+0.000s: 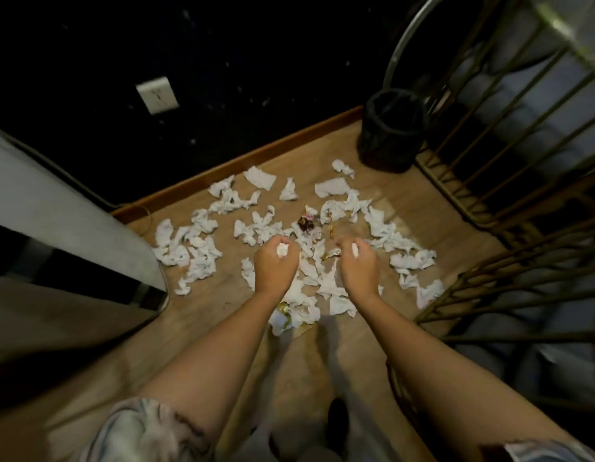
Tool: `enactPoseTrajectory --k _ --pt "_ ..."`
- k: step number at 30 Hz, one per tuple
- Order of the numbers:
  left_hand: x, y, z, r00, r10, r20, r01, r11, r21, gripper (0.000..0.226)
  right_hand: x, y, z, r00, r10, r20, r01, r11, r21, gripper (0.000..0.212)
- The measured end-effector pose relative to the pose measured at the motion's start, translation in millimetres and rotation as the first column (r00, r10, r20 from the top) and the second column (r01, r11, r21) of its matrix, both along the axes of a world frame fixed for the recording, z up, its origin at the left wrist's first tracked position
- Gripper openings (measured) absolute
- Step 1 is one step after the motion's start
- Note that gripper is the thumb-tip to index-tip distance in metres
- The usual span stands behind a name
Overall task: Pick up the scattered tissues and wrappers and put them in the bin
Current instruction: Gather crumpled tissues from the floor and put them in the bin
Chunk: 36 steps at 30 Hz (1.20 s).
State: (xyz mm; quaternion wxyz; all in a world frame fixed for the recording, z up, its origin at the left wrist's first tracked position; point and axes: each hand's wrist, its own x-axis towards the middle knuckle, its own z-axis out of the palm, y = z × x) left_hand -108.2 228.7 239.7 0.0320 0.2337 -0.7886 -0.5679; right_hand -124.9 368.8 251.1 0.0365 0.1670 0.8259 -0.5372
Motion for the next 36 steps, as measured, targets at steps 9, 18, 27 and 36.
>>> enactPoseTrajectory --k 9,18,27,36 --pt "3.2 -29.5 242.4 0.984 -0.097 0.151 0.129 0.966 -0.223 0.029 -7.9 -22.0 235.8 0.998 -0.062 0.021 0.063 0.996 -0.063 0.019" --pt "-19.6 -40.2 329.4 0.984 -0.158 0.082 0.172 0.962 -0.211 0.024 -22.5 -27.3 316.1 0.994 -0.098 -0.041 0.087 0.973 -0.215 0.021" --pt "-100.4 15.8 342.6 0.99 -0.109 0.09 0.114 0.992 -0.061 0.026 -97.5 30.7 320.7 0.982 -0.184 0.048 0.189 0.913 -0.363 0.031" --pt "-217.6 86.2 326.1 0.955 -0.262 0.139 0.265 0.964 -0.004 0.052 -210.6 107.6 314.1 0.951 -0.216 0.222 0.293 0.857 -0.424 0.03"
